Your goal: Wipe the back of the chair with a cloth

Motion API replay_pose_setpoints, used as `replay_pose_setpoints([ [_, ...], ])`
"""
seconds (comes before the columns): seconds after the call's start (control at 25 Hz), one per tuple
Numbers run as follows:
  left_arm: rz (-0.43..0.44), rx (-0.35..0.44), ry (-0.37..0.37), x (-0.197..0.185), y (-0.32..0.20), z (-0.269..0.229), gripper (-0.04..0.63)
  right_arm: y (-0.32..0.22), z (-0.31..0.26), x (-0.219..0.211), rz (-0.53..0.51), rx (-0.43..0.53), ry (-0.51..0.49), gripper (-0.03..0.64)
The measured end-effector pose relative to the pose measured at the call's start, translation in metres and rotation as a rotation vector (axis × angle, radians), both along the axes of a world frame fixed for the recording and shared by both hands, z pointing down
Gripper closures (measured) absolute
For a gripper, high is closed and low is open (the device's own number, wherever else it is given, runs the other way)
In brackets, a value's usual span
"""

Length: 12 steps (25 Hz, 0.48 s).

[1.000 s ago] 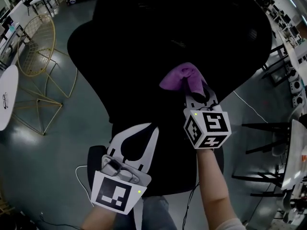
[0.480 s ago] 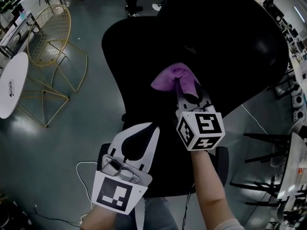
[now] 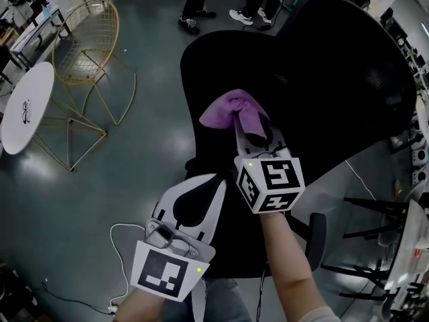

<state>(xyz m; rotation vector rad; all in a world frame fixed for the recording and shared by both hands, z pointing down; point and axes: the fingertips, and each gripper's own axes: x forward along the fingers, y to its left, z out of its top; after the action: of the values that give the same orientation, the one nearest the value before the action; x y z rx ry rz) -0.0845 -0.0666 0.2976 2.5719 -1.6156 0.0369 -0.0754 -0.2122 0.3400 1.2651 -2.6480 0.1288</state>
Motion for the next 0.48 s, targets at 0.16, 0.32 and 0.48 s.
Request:
replay_pose_setpoints([
  [0.16, -0.025, -0.002, 0.007, -0.014, 0.002, -0.001, 0.583, 0.005, 0.001, -0.028, -0.045, -0.010, -0.005, 0.572],
  [0.32, -0.039, -0.003, 0.012, -0.022, 0.004, -0.002, 0.583, 0.011, 0.001, -0.048, -0.076, -0.017, 0.007, 0.572],
  [0.48, -0.052, 0.000, 0.020, -0.026, 0.004, -0.001, 0.583, 0.012, 0.002, -0.047, -0.068, -0.011, 0.007, 0.572],
])
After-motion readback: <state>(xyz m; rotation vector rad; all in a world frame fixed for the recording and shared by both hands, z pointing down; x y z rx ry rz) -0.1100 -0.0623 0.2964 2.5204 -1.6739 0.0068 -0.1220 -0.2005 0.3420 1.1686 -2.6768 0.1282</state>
